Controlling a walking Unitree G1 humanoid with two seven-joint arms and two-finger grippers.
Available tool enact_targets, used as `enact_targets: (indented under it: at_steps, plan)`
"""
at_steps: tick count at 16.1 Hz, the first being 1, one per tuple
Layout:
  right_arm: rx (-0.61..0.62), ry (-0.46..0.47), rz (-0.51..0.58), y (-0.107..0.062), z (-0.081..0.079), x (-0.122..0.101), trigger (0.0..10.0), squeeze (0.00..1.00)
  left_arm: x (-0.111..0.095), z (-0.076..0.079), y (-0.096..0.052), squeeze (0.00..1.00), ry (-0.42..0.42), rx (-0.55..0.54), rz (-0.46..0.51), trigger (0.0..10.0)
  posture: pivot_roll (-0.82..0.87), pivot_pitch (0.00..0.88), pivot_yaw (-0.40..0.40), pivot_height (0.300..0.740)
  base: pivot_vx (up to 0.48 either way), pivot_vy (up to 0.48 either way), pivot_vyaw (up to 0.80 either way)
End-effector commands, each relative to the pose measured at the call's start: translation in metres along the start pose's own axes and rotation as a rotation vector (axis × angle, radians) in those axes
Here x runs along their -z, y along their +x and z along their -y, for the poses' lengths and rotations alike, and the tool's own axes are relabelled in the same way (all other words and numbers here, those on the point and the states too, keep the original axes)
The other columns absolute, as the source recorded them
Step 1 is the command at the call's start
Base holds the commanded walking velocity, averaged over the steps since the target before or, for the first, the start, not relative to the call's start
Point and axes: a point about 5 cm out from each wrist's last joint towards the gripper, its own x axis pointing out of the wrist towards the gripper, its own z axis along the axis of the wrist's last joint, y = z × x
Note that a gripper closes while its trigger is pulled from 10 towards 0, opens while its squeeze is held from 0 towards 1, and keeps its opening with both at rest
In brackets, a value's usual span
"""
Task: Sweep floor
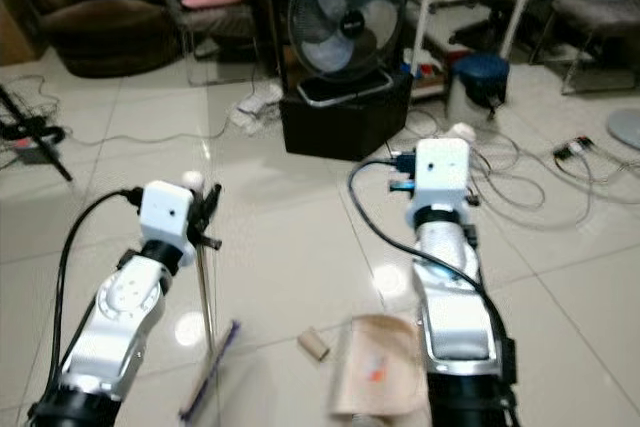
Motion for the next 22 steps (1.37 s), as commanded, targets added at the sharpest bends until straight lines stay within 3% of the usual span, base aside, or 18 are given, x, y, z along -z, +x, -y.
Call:
enact_targets:
  at_steps: [1,14,20,21,22]
  plan:
    - [0.01,0.034,0.055,0.003,0.002,-0.012,10.0,0.0,-0.01,-0.003,0.005,0.0,0.018,-0.022,0.044,10.0,-0.11,0.0,0.085,0.74,0.0,-0.446,0.0]
    - [-0.047,0.023,0.067,0.0,-0.003,-0.009,10.0,0.0,-0.016,-0.004,0.008,0.0,0.04,-0.027,0.057,10.0,-0.11,0.0,0.082,0.74,0.0,-0.445,0.0]
    - [-0.122,0.034,0.052,0.0,-0.016,-0.004,10.0,0.0,-0.018,-0.013,0.0,0.0,0.065,-0.074,0.06,10.0,-0.07,0.0,0.03,0.74,0.0,-0.444,0.0]
    - [-0.127,0.036,0.054,0.001,-0.017,-0.004,10.0,0.0,-0.018,-0.013,-0.001,0.0,0.024,-0.067,0.057,10.0,-0.07,0.0,0.029,0.74,0.0,0.0,0.0]
    - [-0.126,0.038,0.056,0.002,-0.017,-0.005,10.0,0.0,-0.02,-0.012,0.0,0.0,0.043,-0.061,0.057,10.0,-0.07,0.0,0.036,0.74,0.0,0.0,0.0]
